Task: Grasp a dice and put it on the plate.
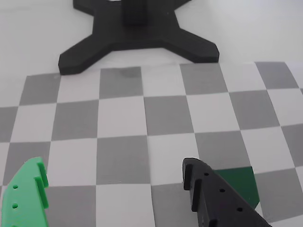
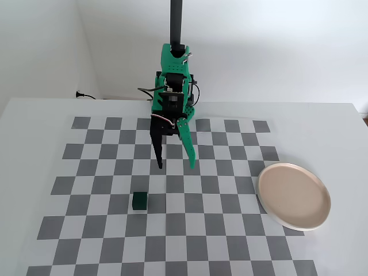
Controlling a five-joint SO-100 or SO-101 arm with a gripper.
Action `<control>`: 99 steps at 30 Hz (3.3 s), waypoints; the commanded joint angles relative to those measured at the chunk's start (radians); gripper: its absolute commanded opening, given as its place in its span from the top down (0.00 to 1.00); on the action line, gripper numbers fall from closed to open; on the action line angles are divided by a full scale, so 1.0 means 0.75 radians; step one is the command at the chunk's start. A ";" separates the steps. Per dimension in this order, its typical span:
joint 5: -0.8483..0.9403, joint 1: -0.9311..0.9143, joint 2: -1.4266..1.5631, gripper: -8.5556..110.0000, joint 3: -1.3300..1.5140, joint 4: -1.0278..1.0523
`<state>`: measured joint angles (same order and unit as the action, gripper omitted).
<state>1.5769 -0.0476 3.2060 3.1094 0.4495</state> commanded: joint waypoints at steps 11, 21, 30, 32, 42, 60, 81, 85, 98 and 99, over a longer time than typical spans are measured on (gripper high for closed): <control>0.057 -0.076 -0.311 0.69 -0.145 -0.260; 0.037 -0.223 -0.879 0.69 -0.434 -0.442; 0.061 -0.344 -1.231 0.69 -0.593 -0.565; 0.076 -0.356 -1.286 0.68 -0.599 -0.599; 0.149 -0.364 -1.532 0.68 -0.599 -0.738; 0.209 -0.317 -2.006 0.69 -0.599 -1.149; 0.219 -0.327 -2.090 0.96 -0.599 -1.237; 0.166 -0.290 -1.896 0.96 -0.599 -1.057; 0.143 0.096 -0.865 0.96 -0.346 -0.481; 0.149 0.131 -0.794 0.96 -0.321 -0.446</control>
<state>1.6705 -0.0276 2.3761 2.8471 0.0598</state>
